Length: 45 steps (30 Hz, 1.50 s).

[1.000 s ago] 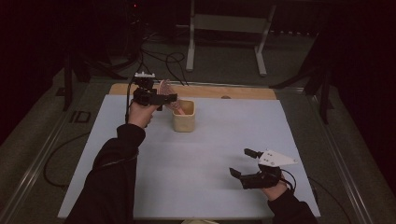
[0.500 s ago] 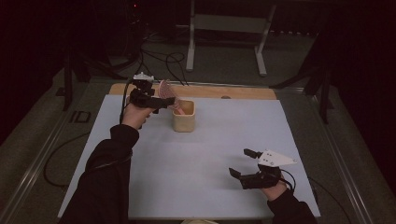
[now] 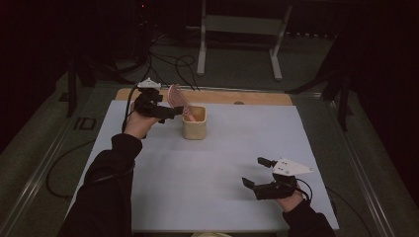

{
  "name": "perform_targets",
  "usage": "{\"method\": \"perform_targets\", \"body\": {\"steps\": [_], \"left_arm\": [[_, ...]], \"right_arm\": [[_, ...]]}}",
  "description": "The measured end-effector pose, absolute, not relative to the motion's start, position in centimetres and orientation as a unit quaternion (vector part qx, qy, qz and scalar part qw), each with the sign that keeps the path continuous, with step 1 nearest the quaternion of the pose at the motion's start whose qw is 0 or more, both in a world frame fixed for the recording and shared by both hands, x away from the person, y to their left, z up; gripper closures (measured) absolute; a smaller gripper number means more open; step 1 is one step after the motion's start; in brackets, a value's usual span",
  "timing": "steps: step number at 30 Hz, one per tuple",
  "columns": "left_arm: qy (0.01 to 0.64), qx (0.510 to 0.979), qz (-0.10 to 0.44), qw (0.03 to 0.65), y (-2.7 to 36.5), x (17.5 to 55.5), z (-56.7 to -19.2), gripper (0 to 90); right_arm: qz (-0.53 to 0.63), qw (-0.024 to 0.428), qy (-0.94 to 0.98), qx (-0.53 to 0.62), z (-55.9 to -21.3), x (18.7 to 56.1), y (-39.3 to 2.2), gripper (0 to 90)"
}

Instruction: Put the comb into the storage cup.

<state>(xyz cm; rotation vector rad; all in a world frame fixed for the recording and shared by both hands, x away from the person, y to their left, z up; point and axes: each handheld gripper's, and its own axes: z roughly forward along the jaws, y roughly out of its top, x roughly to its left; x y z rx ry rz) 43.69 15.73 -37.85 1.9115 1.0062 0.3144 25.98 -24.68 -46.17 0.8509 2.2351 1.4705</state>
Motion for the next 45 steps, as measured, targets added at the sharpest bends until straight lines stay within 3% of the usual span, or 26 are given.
{"method": "perform_targets", "body": {"steps": [45], "left_arm": [[0.355, 0.786, 0.126, 0.491, 20.0, 35.3, -40.6, 0.0]], "right_arm": [[0.514, 0.17, 0.787, 0.296, -46.1, 26.0, -24.6, 9.7]]}}
